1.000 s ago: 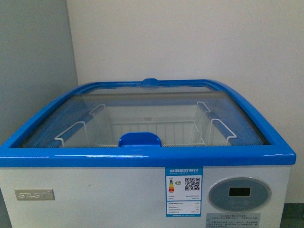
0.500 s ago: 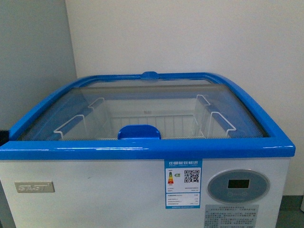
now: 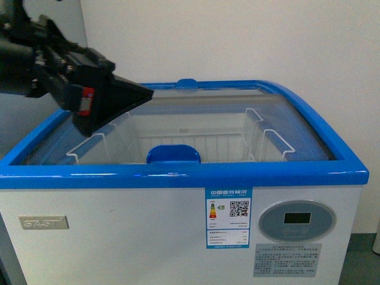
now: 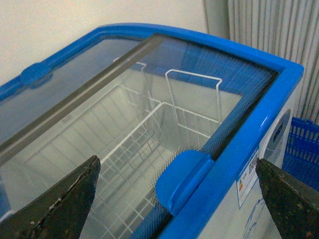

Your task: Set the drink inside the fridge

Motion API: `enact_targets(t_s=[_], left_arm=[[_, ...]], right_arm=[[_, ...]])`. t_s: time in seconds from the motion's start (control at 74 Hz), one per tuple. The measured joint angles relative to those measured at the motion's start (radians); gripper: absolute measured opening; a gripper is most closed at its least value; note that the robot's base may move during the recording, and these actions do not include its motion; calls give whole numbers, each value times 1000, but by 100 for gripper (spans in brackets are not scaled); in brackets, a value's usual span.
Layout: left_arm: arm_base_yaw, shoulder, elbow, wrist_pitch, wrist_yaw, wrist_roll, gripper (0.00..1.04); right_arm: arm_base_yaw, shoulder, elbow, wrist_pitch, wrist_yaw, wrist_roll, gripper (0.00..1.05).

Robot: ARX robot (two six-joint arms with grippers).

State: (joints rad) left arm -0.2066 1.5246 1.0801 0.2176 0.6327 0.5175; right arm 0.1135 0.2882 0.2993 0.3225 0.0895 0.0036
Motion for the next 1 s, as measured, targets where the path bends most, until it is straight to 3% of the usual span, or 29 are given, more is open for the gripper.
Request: enact_targets(t_s=[0.446,0.608,1.0], left_arm=[[-100,223,190,-153,29,274,97],[-98,287,254,-211,4,402,97],[-54,379,415,-343,-35,511,97]], right_arm=[[0,0,0,0,0,0,42],[0,0,0,0,0,0,42],[0,0,0,0,0,0,42]])
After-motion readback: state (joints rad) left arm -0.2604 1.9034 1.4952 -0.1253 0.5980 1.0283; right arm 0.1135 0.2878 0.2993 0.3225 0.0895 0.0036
